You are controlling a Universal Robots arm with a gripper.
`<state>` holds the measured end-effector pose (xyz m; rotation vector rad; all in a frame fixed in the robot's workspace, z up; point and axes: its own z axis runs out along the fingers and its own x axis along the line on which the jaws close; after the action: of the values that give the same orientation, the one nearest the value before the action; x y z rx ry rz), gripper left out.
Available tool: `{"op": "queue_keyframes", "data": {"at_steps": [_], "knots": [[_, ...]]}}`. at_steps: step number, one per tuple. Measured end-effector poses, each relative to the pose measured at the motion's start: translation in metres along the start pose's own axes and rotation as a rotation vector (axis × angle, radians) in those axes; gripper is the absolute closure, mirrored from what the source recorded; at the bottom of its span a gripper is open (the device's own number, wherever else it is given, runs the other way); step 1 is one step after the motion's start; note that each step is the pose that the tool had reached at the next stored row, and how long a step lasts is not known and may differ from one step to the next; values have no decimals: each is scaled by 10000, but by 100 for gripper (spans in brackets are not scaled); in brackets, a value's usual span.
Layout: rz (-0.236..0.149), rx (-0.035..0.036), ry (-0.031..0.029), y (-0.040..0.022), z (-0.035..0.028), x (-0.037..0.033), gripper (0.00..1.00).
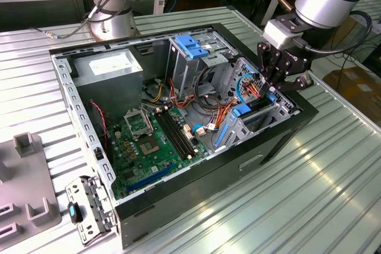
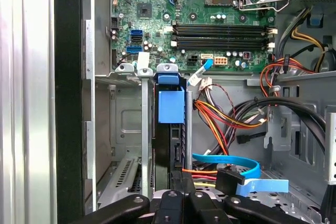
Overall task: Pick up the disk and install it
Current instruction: 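Insert the second disk wire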
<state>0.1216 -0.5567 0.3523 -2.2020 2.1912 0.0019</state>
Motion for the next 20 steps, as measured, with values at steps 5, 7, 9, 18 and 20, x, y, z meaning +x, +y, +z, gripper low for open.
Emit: {"op": "queue_keyframes", "data": {"at_steps": [5,7,9,18,20], "knots": [[3,1,-197,20,-145,0,89],[4,1,-213,18,-255,-3,89],[5,-6,-219,17,-284,-3,89],[8,-21,-313,140,-308,-4,89],[7,-22,-321,145,-331,-5,89]]}}
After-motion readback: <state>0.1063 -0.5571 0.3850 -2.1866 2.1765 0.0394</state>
